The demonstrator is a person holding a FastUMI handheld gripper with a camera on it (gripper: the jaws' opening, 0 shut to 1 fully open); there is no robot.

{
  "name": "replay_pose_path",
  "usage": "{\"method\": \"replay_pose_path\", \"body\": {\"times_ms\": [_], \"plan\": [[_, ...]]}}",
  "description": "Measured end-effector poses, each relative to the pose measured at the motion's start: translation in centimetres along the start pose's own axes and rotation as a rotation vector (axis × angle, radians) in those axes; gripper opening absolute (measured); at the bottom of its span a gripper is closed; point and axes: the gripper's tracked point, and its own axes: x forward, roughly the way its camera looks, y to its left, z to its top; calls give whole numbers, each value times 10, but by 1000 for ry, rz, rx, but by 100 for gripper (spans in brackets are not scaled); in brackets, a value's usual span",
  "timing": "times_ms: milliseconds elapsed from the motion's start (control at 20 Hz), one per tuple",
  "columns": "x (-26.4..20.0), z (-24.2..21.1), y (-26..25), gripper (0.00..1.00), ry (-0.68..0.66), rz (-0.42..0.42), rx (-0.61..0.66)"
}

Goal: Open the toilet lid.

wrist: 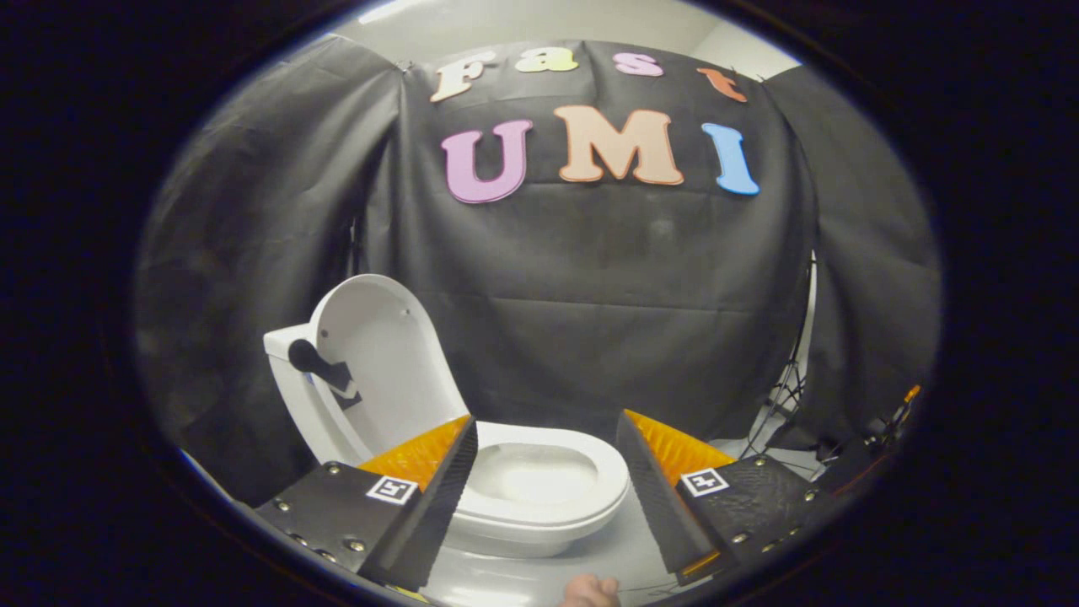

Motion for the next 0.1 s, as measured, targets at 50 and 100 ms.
{"method": "replay_pose_path", "body": {"times_ms": [50,100], "plan": [[2,0,0,98,1,3,19],[3,-1,1,98,4,0,31]]}}
